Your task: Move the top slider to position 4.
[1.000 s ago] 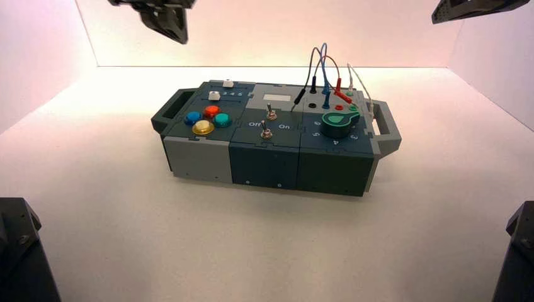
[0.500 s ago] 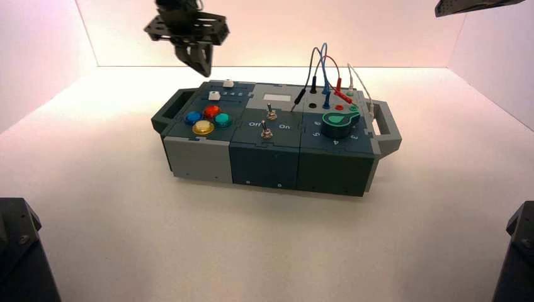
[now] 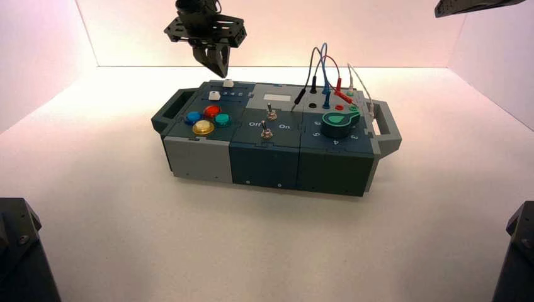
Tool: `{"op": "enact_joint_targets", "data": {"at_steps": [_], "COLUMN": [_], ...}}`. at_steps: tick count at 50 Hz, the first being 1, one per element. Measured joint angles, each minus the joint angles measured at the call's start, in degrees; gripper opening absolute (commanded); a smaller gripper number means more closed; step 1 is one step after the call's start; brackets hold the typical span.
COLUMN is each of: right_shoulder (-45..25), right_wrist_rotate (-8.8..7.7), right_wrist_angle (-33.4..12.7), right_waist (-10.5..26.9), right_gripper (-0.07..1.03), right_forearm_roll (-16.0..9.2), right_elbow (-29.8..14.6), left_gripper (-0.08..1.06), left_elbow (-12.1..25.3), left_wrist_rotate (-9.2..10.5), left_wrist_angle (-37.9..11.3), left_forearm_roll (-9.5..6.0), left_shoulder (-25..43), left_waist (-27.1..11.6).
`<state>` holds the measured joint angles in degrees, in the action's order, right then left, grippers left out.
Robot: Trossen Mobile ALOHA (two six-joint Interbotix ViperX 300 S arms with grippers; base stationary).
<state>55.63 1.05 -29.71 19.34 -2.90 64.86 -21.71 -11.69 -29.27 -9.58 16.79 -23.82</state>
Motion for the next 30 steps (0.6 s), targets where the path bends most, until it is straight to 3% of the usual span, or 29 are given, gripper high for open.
{"op": "enact_joint_targets", "data": {"at_steps": [30], "right_shoulder": [-0.09], "right_wrist_rotate": [0.0], "right_wrist_angle": [0.0], "right_waist": [0.0], "right_gripper": [-0.02], "right_forearm_roll": [0.18], "right_elbow": [0.09], "left_gripper": [-0.03], "left_elbow": [0.7], "left_wrist_rotate": [0.09], "left_wrist_angle": [-0.7], "left_forearm_roll": [-0.18], "left_shoulder": [1.85], "left_waist": [-0.7]}}
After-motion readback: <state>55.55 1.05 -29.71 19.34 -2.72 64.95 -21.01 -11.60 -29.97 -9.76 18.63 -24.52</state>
